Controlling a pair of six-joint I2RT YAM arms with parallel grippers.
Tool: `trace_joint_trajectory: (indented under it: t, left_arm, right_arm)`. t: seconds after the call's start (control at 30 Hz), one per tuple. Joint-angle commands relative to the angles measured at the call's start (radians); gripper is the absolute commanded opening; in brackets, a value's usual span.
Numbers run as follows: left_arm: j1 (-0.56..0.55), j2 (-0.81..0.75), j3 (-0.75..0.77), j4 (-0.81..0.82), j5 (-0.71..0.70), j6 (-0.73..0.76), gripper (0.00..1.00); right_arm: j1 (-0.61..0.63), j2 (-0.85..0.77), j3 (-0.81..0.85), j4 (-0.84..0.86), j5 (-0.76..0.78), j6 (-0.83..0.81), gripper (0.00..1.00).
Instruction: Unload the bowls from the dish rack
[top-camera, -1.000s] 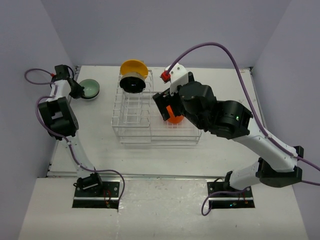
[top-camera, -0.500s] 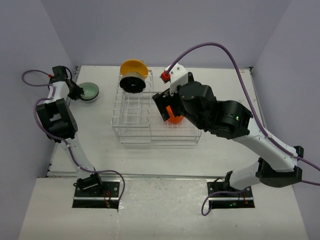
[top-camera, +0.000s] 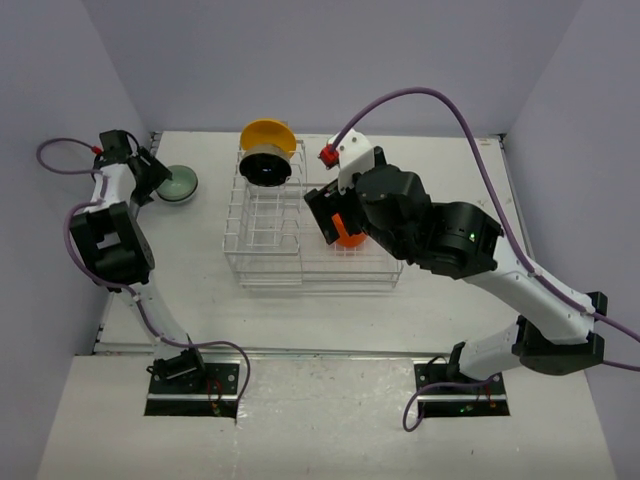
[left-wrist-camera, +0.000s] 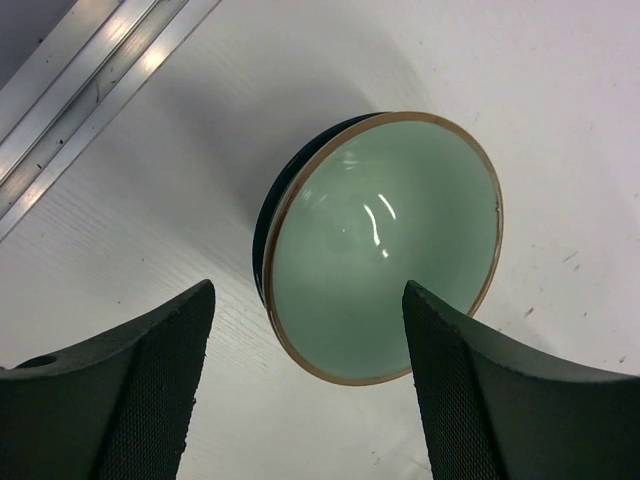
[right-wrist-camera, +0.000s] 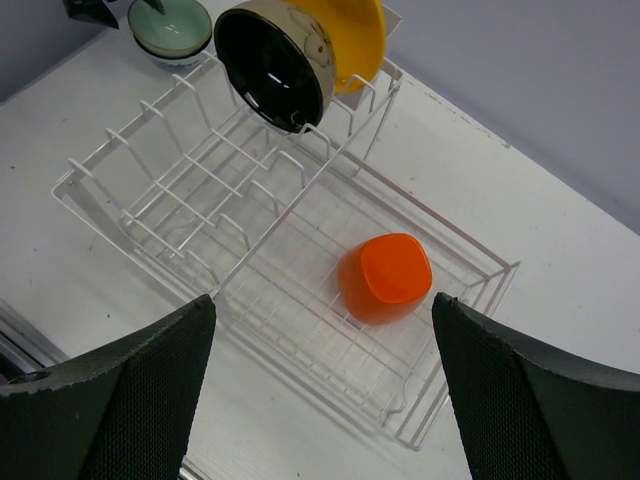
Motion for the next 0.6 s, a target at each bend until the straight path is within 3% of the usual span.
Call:
trace_joint_trajectory:
  t: [0.0, 0.27, 0.57]
  left_arm:
    - [0.012, -0.061, -0.029, 0.022, 0.008, 0.0, 0.76]
    - [0.015, -0.208, -0.067, -0.013, -0.006, 0.001, 0.77]
    - [-0.008, -0.608, -0.254, 0.016, 0.028, -0.046, 0.76]
  right_arm:
    - [-0.006, -0.023, -0.006, 0.02, -0.018, 0.002, 0.88]
    - [-0.004, 0.026, -0.036, 0.105, -0.009, -0.119, 0.88]
    - [-0.01, -0.036, -0.378, 0.588, -0.012, -0.367, 0.86]
